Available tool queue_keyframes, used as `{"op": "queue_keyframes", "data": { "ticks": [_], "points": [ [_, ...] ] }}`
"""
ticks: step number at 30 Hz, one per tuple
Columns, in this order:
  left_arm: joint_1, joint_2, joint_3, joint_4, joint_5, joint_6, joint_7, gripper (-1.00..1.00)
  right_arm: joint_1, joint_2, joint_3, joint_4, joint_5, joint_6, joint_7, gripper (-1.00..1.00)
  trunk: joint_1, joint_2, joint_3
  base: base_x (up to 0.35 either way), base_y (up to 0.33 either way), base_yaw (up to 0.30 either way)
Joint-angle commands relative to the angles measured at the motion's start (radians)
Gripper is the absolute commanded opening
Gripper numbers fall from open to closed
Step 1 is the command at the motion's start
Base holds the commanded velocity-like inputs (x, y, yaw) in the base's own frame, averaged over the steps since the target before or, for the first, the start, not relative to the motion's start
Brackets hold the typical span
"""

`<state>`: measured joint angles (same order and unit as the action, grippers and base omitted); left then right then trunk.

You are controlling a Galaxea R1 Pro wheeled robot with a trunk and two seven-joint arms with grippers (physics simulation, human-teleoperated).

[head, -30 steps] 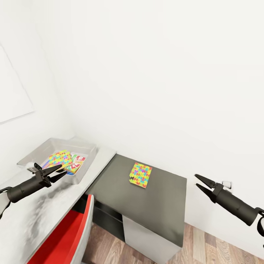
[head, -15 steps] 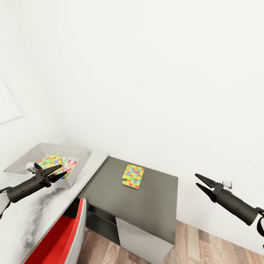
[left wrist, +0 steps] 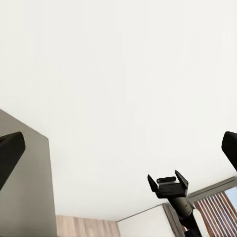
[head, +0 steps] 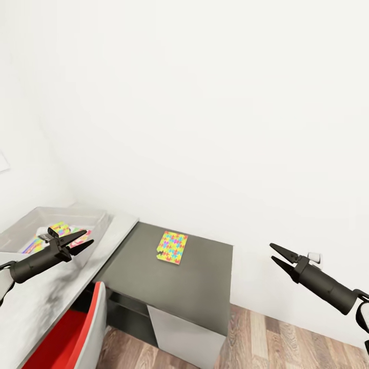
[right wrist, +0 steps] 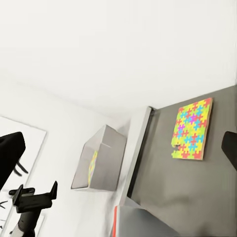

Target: Put all the toys in the child's room - the three board games (two on the bed and one on the table), the two jigsaw puzzles on the table, and the tennis ball on the table - inside the toy box on the table in the child's room.

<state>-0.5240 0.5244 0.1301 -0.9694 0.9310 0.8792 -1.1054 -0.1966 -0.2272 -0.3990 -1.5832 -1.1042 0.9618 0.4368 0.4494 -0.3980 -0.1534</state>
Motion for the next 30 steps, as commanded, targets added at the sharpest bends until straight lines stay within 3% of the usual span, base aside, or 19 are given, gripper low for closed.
{"op": "queue_keyframes", "data": {
  "ticks": [1,30],
  "points": [
    [-0.001,0.000,0.000,0.000,0.003,0.006,-0.001,1.00,-0.001,0.000,-0.001,0.000,0.006,0.005,0.007,1.00,0.001,-0.002,-0.001,-0.001,-0.002,-0.147],
    [-0.001,0.000,0.000,0.000,0.002,0.006,0.002,1.00,-0.001,0.000,-0.005,0.005,0.006,0.004,0.003,1.00,0.001,-0.002,0.035,0.061,-0.023,-0.210]
  ]
}}
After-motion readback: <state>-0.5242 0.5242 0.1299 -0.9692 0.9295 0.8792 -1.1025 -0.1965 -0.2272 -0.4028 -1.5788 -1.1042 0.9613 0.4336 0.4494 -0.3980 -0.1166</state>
